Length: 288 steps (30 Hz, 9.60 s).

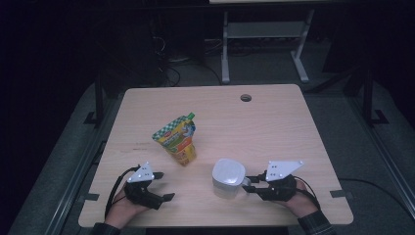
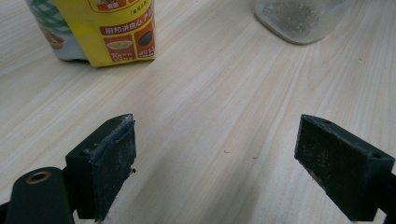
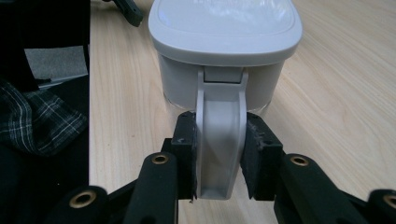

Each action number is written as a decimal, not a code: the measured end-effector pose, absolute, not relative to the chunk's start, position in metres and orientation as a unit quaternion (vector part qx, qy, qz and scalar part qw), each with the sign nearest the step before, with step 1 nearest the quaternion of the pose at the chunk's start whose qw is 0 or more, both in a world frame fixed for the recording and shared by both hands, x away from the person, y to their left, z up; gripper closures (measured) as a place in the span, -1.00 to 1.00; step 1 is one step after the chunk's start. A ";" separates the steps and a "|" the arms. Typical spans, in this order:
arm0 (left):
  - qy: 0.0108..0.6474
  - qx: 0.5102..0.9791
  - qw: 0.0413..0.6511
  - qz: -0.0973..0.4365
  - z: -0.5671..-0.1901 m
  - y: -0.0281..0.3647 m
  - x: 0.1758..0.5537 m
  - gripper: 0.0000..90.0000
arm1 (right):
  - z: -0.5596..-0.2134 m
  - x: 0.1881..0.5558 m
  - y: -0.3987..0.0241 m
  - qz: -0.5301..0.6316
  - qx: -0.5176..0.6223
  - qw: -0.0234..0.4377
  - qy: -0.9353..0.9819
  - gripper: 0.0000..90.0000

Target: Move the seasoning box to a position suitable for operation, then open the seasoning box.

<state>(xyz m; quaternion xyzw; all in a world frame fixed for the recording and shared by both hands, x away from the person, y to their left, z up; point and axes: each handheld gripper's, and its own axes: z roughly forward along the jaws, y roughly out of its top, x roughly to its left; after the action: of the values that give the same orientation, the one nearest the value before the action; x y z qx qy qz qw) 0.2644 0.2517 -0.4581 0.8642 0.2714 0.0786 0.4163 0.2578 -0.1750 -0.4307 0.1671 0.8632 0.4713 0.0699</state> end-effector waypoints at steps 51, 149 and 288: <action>0.271 0.866 0.415 0.064 -0.460 0.249 0.264 -0.70 | -0.447 0.231 -0.177 0.462 0.240 0.058 0.852 1.00; 0.172 0.866 0.468 0.041 -0.426 0.168 0.271 -0.85 | -0.411 0.288 -0.210 0.512 0.301 0.132 0.794 -0.05; 0.140 0.849 0.510 -0.001 -0.388 0.116 0.301 1.00 | -0.436 0.288 -0.217 0.470 0.333 0.157 0.802 -0.09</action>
<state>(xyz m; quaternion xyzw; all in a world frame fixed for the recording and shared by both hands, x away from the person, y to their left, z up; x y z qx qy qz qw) 0.3015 0.1162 -0.3879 0.8488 0.1404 -0.0008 0.5098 0.2883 -0.2169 -0.4356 0.3326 0.8024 0.4701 0.1568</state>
